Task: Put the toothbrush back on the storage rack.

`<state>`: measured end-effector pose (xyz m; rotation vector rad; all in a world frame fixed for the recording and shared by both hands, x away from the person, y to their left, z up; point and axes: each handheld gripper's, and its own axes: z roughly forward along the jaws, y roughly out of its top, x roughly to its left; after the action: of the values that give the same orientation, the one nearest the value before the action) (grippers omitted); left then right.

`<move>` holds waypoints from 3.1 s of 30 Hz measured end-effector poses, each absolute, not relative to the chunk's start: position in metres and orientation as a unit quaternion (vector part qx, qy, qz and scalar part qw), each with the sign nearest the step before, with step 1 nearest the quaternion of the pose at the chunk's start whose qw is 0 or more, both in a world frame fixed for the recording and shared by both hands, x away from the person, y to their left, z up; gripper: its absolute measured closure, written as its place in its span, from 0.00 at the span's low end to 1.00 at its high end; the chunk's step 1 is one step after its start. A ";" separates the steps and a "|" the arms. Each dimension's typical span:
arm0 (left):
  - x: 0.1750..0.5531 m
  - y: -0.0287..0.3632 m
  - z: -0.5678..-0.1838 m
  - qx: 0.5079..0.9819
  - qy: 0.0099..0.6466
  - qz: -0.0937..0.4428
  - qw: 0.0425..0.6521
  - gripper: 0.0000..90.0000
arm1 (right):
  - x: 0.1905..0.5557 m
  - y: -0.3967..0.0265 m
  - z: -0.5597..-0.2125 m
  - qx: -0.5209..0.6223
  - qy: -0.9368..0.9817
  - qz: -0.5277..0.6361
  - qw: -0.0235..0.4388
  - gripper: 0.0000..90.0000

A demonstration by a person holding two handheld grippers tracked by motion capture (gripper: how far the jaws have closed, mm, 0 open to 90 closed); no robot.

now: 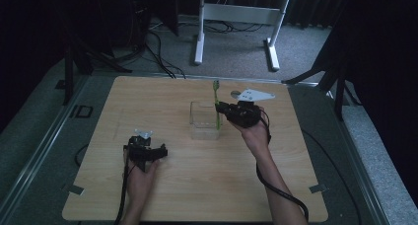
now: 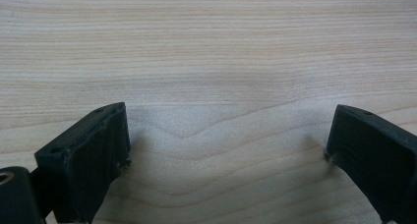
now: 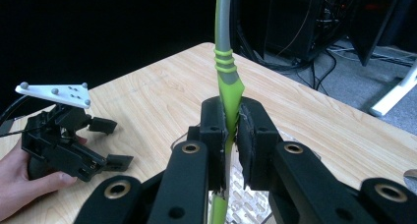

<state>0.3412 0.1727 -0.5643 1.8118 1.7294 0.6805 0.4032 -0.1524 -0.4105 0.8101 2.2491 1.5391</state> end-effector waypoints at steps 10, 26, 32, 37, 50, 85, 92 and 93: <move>0.341 0.173 -0.564 0.672 0.641 0.252 0.270 0.03 | 0.406 -0.152 -0.412 0.291 0.775 0.541 0.150 0.91; 0.341 0.173 -0.564 0.672 0.641 0.253 0.270 0.03 | 0.415 -0.150 -0.415 0.300 0.767 0.546 0.154 0.91; 0.341 0.173 -0.564 0.672 0.641 0.253 0.270 0.03 | 0.420 -0.148 -0.418 0.303 0.764 0.547 0.158 0.91; 0.341 0.173 -0.564 0.672 0.641 0.253 0.270 0.03 | 0.424 -0.146 -0.423 0.308 0.764 0.543 0.163 0.91; 0.341 0.173 -0.564 0.672 0.641 0.253 0.270 0.03 | 0.428 -0.136 -0.439 0.307 0.779 0.517 0.178 0.91; 0.341 0.173 -0.564 0.672 0.641 0.253 0.270 0.03 | 0.416 -0.128 -0.455 0.300 0.819 0.446 0.201 0.42; 0.341 0.173 -0.564 0.673 0.641 0.252 0.270 0.03 | 0.406 -0.146 -0.432 0.321 0.785 0.478 0.230 0.27; 0.341 0.173 -0.564 0.673 0.641 0.252 0.270 0.03 | 0.405 -0.148 -0.430 0.321 0.782 0.480 0.233 0.26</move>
<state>0.3412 0.1727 -0.5642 1.8130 1.7288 0.6797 0.4051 -0.1482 -0.4300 0.8813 2.1483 1.3188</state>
